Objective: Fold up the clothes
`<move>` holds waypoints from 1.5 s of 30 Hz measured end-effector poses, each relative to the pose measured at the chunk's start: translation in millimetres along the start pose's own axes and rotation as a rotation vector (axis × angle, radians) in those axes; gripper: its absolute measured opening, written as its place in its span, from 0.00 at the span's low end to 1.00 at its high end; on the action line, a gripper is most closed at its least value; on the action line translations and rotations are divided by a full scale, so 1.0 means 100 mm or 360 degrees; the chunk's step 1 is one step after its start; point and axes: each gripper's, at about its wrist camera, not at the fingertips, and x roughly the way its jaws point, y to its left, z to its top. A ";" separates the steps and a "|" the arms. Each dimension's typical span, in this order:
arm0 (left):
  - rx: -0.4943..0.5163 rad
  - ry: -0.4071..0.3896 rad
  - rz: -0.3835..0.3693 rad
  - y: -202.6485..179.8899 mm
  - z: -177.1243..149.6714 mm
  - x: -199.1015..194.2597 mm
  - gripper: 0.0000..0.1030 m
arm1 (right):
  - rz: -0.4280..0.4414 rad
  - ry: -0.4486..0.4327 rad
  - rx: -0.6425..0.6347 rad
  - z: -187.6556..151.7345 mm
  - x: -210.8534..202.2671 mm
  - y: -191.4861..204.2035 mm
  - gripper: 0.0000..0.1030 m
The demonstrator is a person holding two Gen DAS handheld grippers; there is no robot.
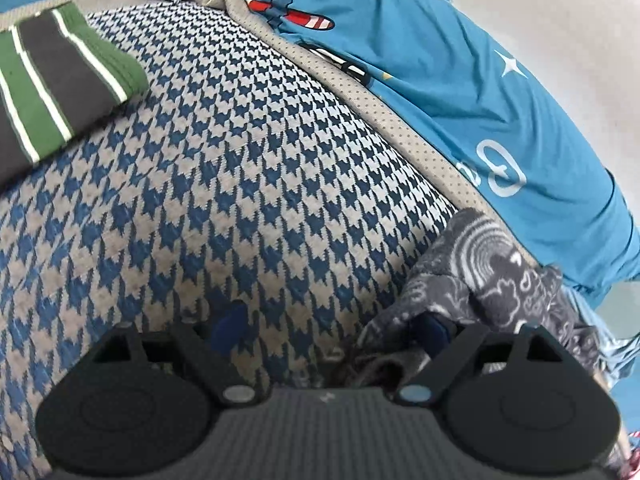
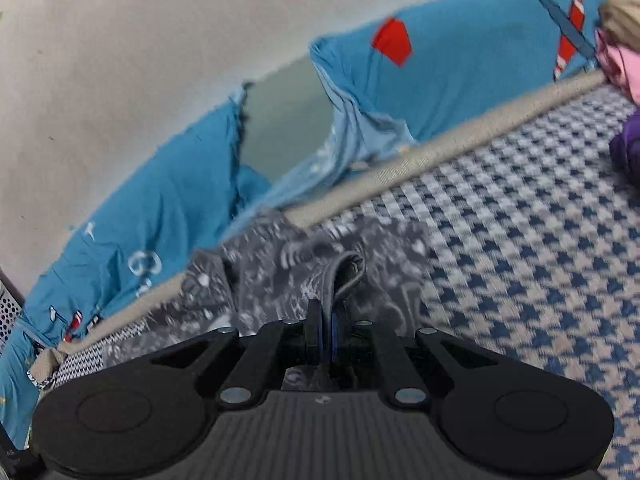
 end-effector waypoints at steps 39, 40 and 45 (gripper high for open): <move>0.0436 -0.0101 0.0167 -0.30 0.01 -0.43 1.00 | 0.0003 0.0293 -0.0620 -0.48 0.45 0.44 0.35; 0.0419 -0.0094 0.0177 -0.29 0.03 -0.40 1.00 | 0.0002 0.0289 -0.0648 -0.50 0.45 0.47 0.39; 0.0287 -0.0157 0.0167 -0.15 0.12 -0.50 1.00 | 0.0008 0.0258 -0.0717 -0.54 0.42 0.55 0.42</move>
